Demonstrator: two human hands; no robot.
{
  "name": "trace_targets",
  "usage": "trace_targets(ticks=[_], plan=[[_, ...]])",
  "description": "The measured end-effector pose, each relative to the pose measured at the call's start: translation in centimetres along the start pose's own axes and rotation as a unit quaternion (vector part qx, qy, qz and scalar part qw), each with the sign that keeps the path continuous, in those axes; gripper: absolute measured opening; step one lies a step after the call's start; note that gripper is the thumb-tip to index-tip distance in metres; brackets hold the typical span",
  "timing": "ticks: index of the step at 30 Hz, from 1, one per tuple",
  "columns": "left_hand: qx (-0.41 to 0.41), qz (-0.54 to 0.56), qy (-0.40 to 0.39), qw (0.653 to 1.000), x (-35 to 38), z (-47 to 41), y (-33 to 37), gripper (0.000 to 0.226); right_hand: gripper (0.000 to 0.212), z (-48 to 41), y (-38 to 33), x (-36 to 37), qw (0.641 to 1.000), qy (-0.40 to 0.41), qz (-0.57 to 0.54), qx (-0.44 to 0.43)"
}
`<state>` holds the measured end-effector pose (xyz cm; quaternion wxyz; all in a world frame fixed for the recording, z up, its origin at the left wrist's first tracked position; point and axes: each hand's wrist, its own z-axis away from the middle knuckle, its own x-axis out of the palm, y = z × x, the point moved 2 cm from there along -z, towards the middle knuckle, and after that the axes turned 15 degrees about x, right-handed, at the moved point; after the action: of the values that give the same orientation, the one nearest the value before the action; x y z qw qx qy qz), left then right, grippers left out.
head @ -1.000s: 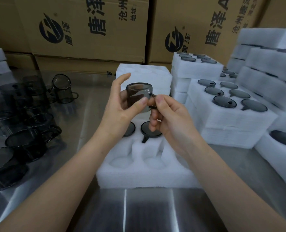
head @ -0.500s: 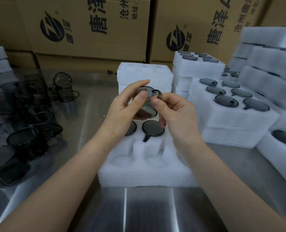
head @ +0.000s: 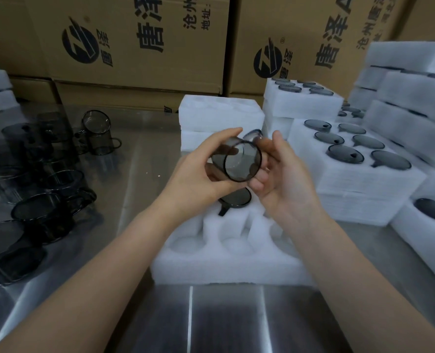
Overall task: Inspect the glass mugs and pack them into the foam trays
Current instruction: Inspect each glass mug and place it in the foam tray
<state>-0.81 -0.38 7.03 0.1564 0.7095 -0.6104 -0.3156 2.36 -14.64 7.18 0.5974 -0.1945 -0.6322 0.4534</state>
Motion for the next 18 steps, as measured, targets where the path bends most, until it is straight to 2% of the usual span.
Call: trace_targets(ticks=[4, 7, 10, 14, 18], plan=[[-0.014, 0.078, 0.053, 0.995, -0.3, -0.1, 0.0, 0.052, 0.013, 0.6, -0.2, 0.1, 0.987, 0.032, 0.135, -0.079], [-0.022, 0.092, 0.060, 0.994, -0.4, -0.2, 0.1, 0.039, 0.029, 1.0, 0.1, 0.8, 0.972, -0.009, 0.218, -0.090], [-0.040, 0.089, 0.053, 0.994, -0.5, -0.3, 0.1, 0.033, 0.052, 1.3, 0.2, 1.4, 0.974, -0.064, 0.206, -0.070], [-0.055, 0.058, 0.053, 0.995, -0.6, -0.4, -0.1, 0.050, 0.045, 1.4, 0.4, 1.3, 0.983, -0.102, 0.145, -0.039], [-0.014, 0.072, 0.087, 0.993, -0.9, -0.5, 0.2, 0.034, 0.048, 1.0, 0.7, 1.2, 0.983, -0.071, 0.148, -0.078]])
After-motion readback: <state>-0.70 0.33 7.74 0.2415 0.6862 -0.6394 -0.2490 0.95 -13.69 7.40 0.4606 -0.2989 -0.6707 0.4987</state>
